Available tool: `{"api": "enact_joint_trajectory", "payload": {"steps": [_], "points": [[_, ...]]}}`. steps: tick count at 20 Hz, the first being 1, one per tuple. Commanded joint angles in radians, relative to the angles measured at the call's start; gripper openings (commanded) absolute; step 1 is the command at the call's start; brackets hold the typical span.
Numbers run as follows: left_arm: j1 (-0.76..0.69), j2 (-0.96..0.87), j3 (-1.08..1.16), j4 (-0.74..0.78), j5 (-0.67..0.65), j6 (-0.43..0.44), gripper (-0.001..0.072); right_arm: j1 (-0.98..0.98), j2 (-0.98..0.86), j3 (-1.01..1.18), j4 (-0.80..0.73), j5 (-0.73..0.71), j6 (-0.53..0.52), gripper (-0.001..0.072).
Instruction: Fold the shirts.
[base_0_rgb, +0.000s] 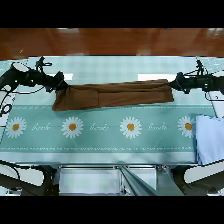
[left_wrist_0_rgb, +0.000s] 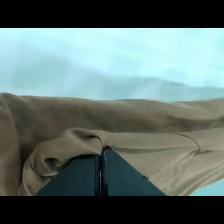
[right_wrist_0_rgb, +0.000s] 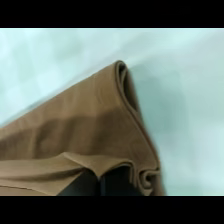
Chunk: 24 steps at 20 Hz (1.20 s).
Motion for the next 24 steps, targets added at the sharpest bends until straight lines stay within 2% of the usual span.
{"api": "enact_joint_trajectory", "payload": {"steps": [1, 2, 3, 5, 6, 7, 9, 11, 13, 17, 20, 24], "points": [[-0.003, -0.023, 0.004, 0.0, -0.002, 0.0, 0.0103, 0.001, -0.021, 0.002, 0.035, -0.034, -0.009, 0.0101], [-0.005, -0.024, 0.004, 0.0, -0.003, 0.0, 0.0306, 0.001, -0.022, 0.002, 0.046, -0.039, -0.01, 0.0283], [-0.006, -0.021, 0.005, 0.001, -0.002, 0.0, 0.0503, 0.0, -0.02, 0.002, 0.049, -0.042, -0.01, 0.0417], [0.017, -0.013, 0.053, 0.004, -0.066, -0.002, 0.0506, -0.023, -0.005, 0.024, 0.04, 0.006, -0.01, 0.0411], [0.041, -0.002, 0.097, 0.02, -0.119, -0.034, 0.0506, -0.051, 0.005, 0.058, 0.037, 0.051, -0.006, 0.041], [0.07, 0.023, 0.133, 0.057, -0.151, -0.104, 0.0506, -0.095, 0.017, 0.111, 0.035, 0.108, 0.009, 0.041], [0.134, 0.132, 0.151, 0.149, -0.139, -0.186, 0.0506, -0.199, 0.053, 0.222, 0.024, 0.218, 0.041, 0.0411], [0.164, 0.279, 0.108, 0.256, -0.102, -0.192, 0.0506, -0.297, 0.105, 0.249, -0.018, 0.269, 0.04, 0.0411], [0.154, 0.464, -0.056, 0.32, -0.002, -0.192, 0.0506, -0.352, 0.142, 0.18, -0.08, 0.275, 0.039, 0.0412], [0.045, 0.737, -0.456, 0.265, 0.166, -0.192, 0.0506, -0.318, 0.137, -0.073, -0.043, 0.173, -0.025, 0.0417], [-0.053, 0.786, -0.601, 0.233, 0.185, -0.191, 0.0506, -0.252, 0.058, -0.11, -0.011, 0.174, -0.032, 0.0417], [-0.142, 0.779, -0.619, 0.229, 0.201, -0.192, 0.0506, -0.172, -0.017, -0.11, 0.105, 0.153, -0.058, 0.0417]]}}
